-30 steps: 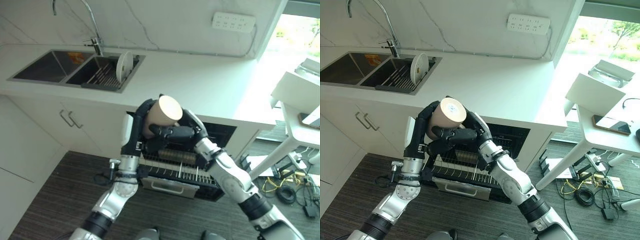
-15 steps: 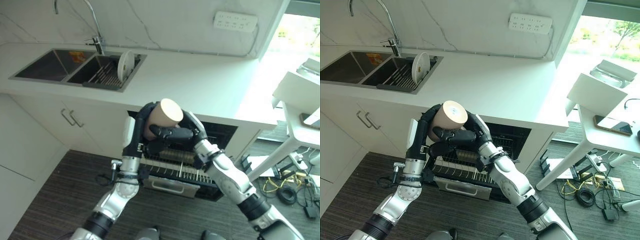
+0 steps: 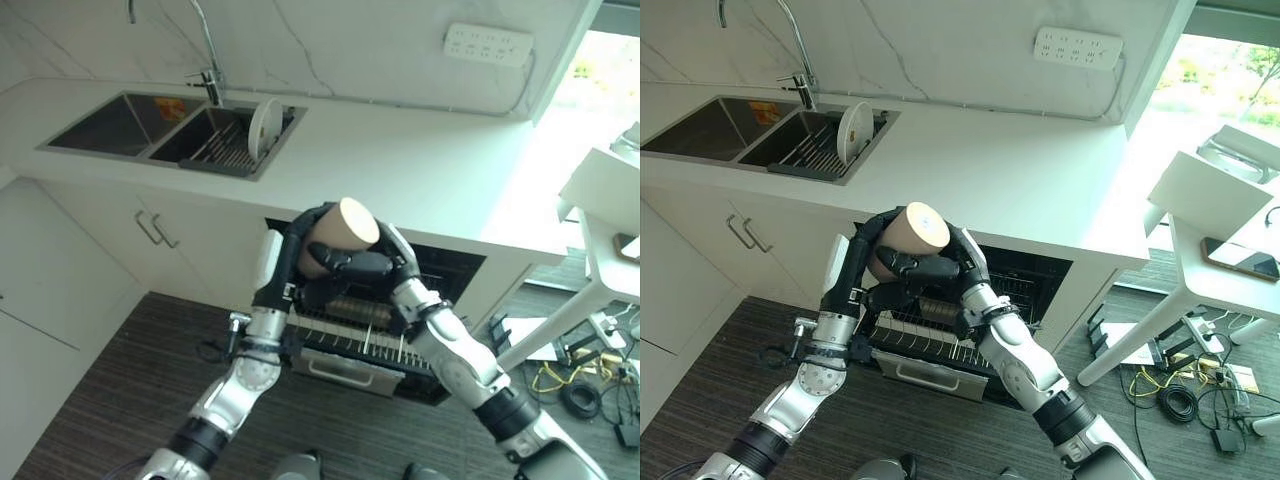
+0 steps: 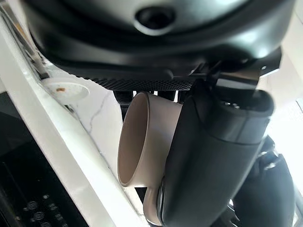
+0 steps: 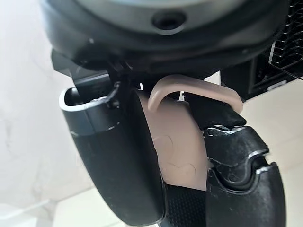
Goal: Place the dishes in the dishwasher.
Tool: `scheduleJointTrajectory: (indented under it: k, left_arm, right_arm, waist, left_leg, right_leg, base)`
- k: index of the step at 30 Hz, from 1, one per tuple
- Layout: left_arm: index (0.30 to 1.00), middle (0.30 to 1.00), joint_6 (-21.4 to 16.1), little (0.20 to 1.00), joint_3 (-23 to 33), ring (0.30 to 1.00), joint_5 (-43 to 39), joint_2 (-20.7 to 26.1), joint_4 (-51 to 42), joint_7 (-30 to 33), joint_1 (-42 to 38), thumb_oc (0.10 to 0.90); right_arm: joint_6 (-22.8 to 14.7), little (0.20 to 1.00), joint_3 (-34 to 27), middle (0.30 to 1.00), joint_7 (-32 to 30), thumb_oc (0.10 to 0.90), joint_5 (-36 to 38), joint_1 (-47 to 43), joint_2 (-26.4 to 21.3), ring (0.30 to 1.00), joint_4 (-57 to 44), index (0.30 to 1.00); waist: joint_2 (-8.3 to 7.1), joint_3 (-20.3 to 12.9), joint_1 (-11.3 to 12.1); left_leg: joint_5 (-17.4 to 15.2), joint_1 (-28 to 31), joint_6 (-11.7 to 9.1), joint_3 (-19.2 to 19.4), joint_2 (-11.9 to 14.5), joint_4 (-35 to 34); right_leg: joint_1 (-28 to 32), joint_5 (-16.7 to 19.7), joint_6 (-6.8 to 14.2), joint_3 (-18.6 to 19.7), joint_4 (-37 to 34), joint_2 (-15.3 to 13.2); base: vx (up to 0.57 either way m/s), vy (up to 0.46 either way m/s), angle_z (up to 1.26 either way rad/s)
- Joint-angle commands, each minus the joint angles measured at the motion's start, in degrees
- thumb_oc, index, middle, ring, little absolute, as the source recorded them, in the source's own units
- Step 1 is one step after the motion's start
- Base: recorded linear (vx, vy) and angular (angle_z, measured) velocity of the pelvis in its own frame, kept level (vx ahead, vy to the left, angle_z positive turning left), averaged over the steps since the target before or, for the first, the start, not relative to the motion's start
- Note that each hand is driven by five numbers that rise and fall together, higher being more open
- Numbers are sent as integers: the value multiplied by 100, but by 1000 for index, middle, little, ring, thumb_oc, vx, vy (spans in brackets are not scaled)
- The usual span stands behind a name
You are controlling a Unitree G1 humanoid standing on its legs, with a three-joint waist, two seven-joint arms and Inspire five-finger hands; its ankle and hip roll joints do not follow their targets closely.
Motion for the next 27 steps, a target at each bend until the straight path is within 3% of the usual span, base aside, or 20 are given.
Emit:
scheduleJointTrajectory:
  k: [1,4,8,9,11,15,17,21,24,27]
  left_arm:
    - [900,900,-371,900,-456,900,167,116,-558,-162,-657,800]
    - [900,900,-251,900,-396,900,-221,190,-620,-704,-603,800]
    - [900,900,-19,900,-288,900,-1286,380,-917,-2427,-413,800]
    - [900,900,242,900,101,900,-2386,510,-1305,-3265,-132,800]
    - [900,900,338,900,348,900,-2783,541,-1482,-3633,79,800]
    - [900,900,805,900,1348,900,-4453,787,-1885,-5396,789,800]
    - [900,900,1123,900,1515,900,-4741,829,-1928,-5809,875,800]
    - [900,900,1389,900,1811,900,-5209,969,-1920,-6371,1068,800]
    - [900,900,1234,900,2095,900,-5515,1042,-1846,-6343,1148,800]
    - [900,900,493,900,2763,900,-5803,1131,-1568,-5971,1365,800]
  right_arm:
    - [-1602,300,-745,300,-334,400,472,-1044,709,300,-622,300]
    - [-1901,300,-1026,300,-499,400,432,-944,608,300,-771,300]
    - [-2259,300,-1672,300,-704,400,434,-691,323,300,-1119,300]
    - [-2371,300,-2029,300,-640,400,526,-403,162,300,-1314,300]
    - [-2347,300,-2149,300,-526,400,588,-260,112,300,-1361,300]
    - [-2334,300,-2338,300,-323,400,661,168,27,300,-1369,300]
    - [-2357,300,-2360,300,-260,400,761,224,39,300,-1297,300]
    - [-2320,300,-2433,300,-100,400,824,303,-37,300,-1249,300]
    - [-2294,300,-2404,300,-59,400,840,326,-70,300,-1246,300]
    - [-2305,300,-2368,300,-62,400,857,351,-86,300,-1205,300]
  waist:
    - [-68,-174,-95]
    - [-34,-168,-136]
    - [58,-174,-243]
    - [122,-191,-276]
    - [147,-199,-267]
    - [222,-249,-147]
    - [234,-270,-123]
    - [249,-302,-74]
    - [266,-322,-43]
    - [270,-340,60]
  left_leg:
    - [-1042,181,255,73,-88,345]
    - [-1045,186,249,99,-72,345]
    - [-1047,197,250,158,-44,345]
    - [-1031,195,244,179,-34,345]
    - [-1018,188,240,180,-33,345]
    - [-946,119,216,148,-15,345]
    - [-927,96,208,144,-9,345]
    - [-909,56,190,136,6,345]
    - [-896,42,176,133,16,345]
    - [-855,-4,151,92,24,345]
  right_leg:
    - [187,-552,126,248,8,99]
    - [189,-562,126,248,8,104]
    - [188,-562,138,260,8,117]
    - [184,-562,151,266,8,116]
    - [185,-561,154,254,8,108]
    - [171,-551,164,166,8,63]
    - [159,-540,176,146,8,49]
    - [141,-541,197,95,8,27]
    - [136,-550,199,73,8,16]
    - [142,-582,181,7,8,5]
  base:
    - [0,0,0]
    - [0,0,0]
    - [6,24,0]
    - [20,60,-1]
    - [8,24,-3]
    - [-25,32,4]
    - [-6,4,2]
    - [-3,3,2]
    - [-1,4,1]
    - [-9,-10,-3]
